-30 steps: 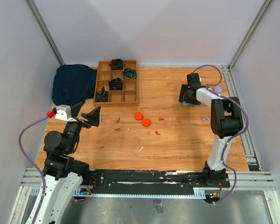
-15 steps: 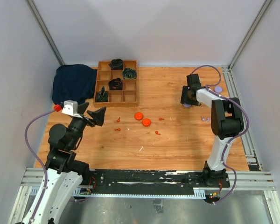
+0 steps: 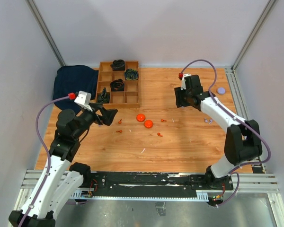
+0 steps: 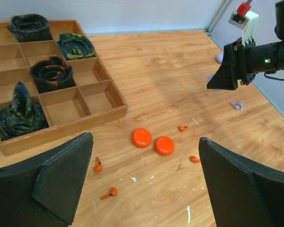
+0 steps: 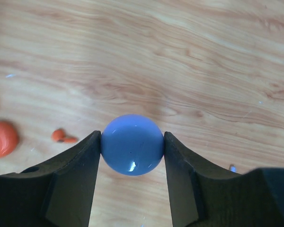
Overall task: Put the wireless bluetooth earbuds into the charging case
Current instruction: Pick up the charging case at the center of the board.
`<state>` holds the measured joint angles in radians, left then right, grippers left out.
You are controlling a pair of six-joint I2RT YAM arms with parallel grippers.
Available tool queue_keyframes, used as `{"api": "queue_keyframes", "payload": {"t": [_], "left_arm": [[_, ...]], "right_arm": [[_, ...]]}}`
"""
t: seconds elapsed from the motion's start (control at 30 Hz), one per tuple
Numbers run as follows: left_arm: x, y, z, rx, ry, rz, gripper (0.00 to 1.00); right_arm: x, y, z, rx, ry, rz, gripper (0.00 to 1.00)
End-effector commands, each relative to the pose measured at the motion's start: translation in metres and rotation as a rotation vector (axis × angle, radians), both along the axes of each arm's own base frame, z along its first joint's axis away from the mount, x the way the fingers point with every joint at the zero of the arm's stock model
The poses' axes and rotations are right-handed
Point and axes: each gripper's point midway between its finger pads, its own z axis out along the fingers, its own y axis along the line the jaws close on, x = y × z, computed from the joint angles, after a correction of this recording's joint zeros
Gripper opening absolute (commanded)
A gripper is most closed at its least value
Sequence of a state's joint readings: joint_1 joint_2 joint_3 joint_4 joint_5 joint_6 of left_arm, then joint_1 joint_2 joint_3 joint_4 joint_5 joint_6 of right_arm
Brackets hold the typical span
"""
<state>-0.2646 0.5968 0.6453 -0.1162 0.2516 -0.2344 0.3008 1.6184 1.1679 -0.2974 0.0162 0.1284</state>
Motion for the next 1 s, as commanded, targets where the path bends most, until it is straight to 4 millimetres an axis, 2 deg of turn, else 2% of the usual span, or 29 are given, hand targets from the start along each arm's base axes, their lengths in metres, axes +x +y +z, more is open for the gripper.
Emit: {"api": "queue_keyframes", "payload": {"t": [0.0,0.27,0.4,0.63,0.97], "left_arm": [[-0.009,-0.022,0.005,-0.037,0.052,-0.125,0.99],[-0.014,-0.054,-0.007,-0.093,0.181,-0.317,0.98],[-0.018,-0.067,-0.012,-0.114,0.243,-0.406,0.97],[-0.023,-0.084,-0.019,-0.192,0.325,-0.501,0.95],[-0.030,-0.110,-0.037,-0.227,0.431,-0.586,0.83]], "right_arm": [[-0.035,0.029,0.026,-0.046,-0.046,0.220,0.47],[-0.086,0.087,0.078,-0.128,-0.222,0.575,0.48],[-0.106,0.111,0.095,-0.174,-0.300,0.725,0.48],[-0.145,0.151,0.109,-0.275,-0.400,1.008,0.47],[-0.178,0.194,0.128,-0.299,-0.529,1.194,0.47]]}}
